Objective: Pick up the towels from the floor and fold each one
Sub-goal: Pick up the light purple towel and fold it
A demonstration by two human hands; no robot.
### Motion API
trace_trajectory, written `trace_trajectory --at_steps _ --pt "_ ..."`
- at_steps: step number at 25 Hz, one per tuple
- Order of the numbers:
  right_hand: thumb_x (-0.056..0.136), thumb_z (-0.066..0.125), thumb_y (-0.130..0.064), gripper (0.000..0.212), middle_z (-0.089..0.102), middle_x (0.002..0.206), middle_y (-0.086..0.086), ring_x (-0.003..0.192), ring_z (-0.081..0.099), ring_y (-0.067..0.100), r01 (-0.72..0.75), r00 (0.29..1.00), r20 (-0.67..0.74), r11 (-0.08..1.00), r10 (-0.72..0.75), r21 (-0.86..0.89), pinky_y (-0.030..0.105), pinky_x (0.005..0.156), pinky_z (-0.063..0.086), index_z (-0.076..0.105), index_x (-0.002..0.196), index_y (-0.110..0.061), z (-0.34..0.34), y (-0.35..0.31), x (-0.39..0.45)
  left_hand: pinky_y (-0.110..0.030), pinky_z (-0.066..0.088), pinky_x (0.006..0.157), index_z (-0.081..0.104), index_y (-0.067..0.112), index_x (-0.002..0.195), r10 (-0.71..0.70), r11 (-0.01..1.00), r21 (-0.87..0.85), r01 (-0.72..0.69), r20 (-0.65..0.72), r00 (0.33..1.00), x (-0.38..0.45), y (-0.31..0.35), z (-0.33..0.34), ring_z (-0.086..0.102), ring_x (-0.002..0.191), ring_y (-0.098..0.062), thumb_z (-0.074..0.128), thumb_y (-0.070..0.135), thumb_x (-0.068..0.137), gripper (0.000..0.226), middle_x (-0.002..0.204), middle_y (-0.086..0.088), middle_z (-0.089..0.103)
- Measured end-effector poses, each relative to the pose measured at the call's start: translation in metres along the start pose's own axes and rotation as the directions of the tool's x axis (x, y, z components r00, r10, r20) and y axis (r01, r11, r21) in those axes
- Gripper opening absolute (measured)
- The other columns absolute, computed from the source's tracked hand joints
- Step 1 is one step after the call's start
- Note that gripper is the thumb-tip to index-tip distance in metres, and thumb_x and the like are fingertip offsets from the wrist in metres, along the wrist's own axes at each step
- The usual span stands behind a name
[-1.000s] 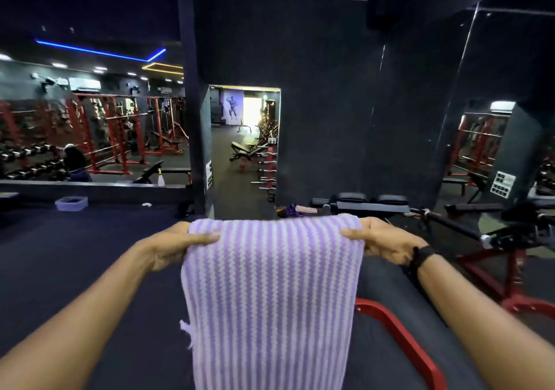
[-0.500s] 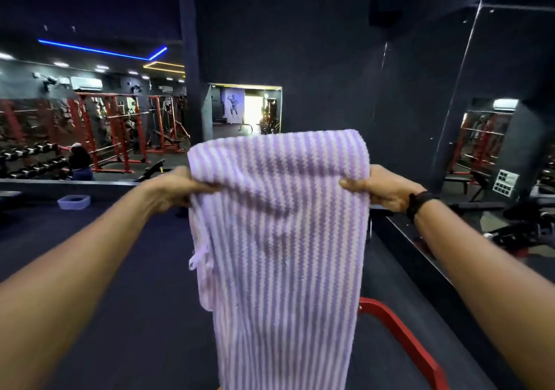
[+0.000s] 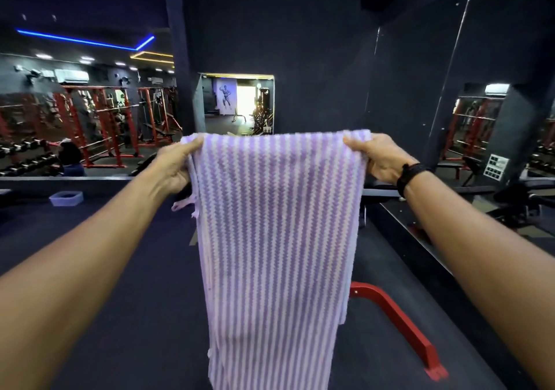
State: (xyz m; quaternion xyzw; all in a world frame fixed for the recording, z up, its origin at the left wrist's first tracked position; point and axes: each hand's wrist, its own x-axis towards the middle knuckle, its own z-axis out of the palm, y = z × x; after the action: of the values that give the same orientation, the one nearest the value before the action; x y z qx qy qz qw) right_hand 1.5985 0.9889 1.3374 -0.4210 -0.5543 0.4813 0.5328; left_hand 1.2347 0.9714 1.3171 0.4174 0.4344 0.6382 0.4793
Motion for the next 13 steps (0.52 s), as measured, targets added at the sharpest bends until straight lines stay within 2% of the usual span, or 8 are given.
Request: trace_trajectory --at_steps 2,4,5,6,8,10,11,13 --pt "0.085 0.067 -0.018 0.03 0.07 0.102 0.008 0.087 0.069 0.017 0.004 0.988 0.153 0.99 0.018 -0.14 0.035 0.083 0.057 0.064 0.111 -0.003 0.002 0.006 -0.004 -0.028 0.055 0.063 0.066 0.014 0.09 0.002 0.973 0.228 -0.024 0.096 0.995 -0.001 -0.001 -0.001 0.068 0.07 -0.013 0.069 0.019 0.085 0.007 0.078 0.0 0.073" --pt "0.088 0.065 -0.01 0.014 0.071 0.089 0.004 0.078 0.067 0.015 -0.009 0.991 0.126 0.95 0.051 -0.312 0.036 0.078 0.055 0.066 0.1 -0.004 0.004 0.023 -0.009 -0.03 0.05 0.061 0.064 0.015 0.084 0.009 0.916 0.401 -0.006 -0.008 1.0 -0.001 -0.009 -0.005 0.063 0.069 -0.016 0.072 0.018 0.083 0.009 0.078 -0.003 0.07" --pt "0.09 0.063 -0.006 0.003 0.071 0.078 0.0 0.069 0.066 0.011 0.004 0.999 0.049 0.956 0.011 -0.295 0.033 0.071 0.055 0.065 0.092 -0.006 0.005 0.029 -0.008 -0.03 0.049 0.06 0.062 0.016 0.081 0.016 0.934 0.358 0.01 -0.068 0.998 -0.001 -0.012 -0.008 0.062 0.066 -0.015 0.07 0.018 0.085 0.009 0.072 -0.001 0.069" --pt "0.091 0.061 -0.005 0.007 0.07 0.068 -0.005 0.061 0.065 0.006 0.017 0.999 -0.045 0.971 -0.028 -0.238 0.028 0.063 0.054 0.064 0.085 -0.009 0.006 0.031 -0.006 -0.03 0.05 0.059 0.061 0.017 0.08 0.008 0.962 0.273 0.02 -0.103 0.995 -0.001 -0.015 -0.011 0.062 0.063 -0.013 0.068 0.018 0.087 0.009 0.065 0.002 0.07" --pt "0.092 0.061 -0.009 0.008 0.07 0.066 -0.004 0.057 0.065 0.006 0.033 0.986 -0.158 0.993 -0.051 -0.113 0.027 0.058 0.054 0.064 0.084 -0.01 0.003 0.027 -0.003 -0.025 0.054 0.057 0.063 0.015 0.088 0.02 0.978 0.209 -0.025 0.028 0.999 -0.002 -0.016 -0.014 0.066 0.063 -0.009 0.067 0.013 0.086 0.005 0.066 0.005 0.072" --pt "0.092 0.062 -0.013 0.006 0.071 0.076 0.001 0.064 0.067 0.01 0.056 0.987 -0.147 0.998 -0.06 -0.03 0.029 0.063 0.056 0.065 0.089 -0.009 0.002 0.024 -0.001 -0.026 0.056 0.062 0.063 0.011 0.101 0.027 0.955 0.288 -0.075 0.169 0.985 0.0 -0.015 -0.018 0.07 0.07 -0.01 0.071 0.007 0.08 0.023 0.083 0.0 0.074" --pt "0.093 0.061 -0.013 0.007 0.071 0.078 0.002 0.065 0.068 0.011 0.064 0.99 -0.127 0.998 -0.063 -0.001 0.029 0.063 0.056 0.065 0.09 -0.008 0.003 0.023 -0.001 -0.027 0.056 0.062 0.063 0.01 0.1 0.045 0.938 0.334 -0.098 0.161 0.986 -0.002 -0.013 -0.018 0.07 0.071 -0.01 0.072 0.004 0.078 0.025 0.084 -0.001 0.073" --pt "0.093 0.059 -0.012 0.009 0.069 0.079 0.004 0.064 0.068 0.011 0.069 0.99 -0.124 0.997 -0.065 0.028 0.029 0.064 0.057 0.064 0.089 -0.008 0.008 0.023 -0.001 -0.023 0.053 0.052 0.06 0.011 0.086 0.094 0.91 0.394 -0.128 0.106 0.99 -0.002 -0.012 -0.021 0.067 0.061 -0.007 0.071 0.003 0.081 0.014 0.072 0.001 0.071"
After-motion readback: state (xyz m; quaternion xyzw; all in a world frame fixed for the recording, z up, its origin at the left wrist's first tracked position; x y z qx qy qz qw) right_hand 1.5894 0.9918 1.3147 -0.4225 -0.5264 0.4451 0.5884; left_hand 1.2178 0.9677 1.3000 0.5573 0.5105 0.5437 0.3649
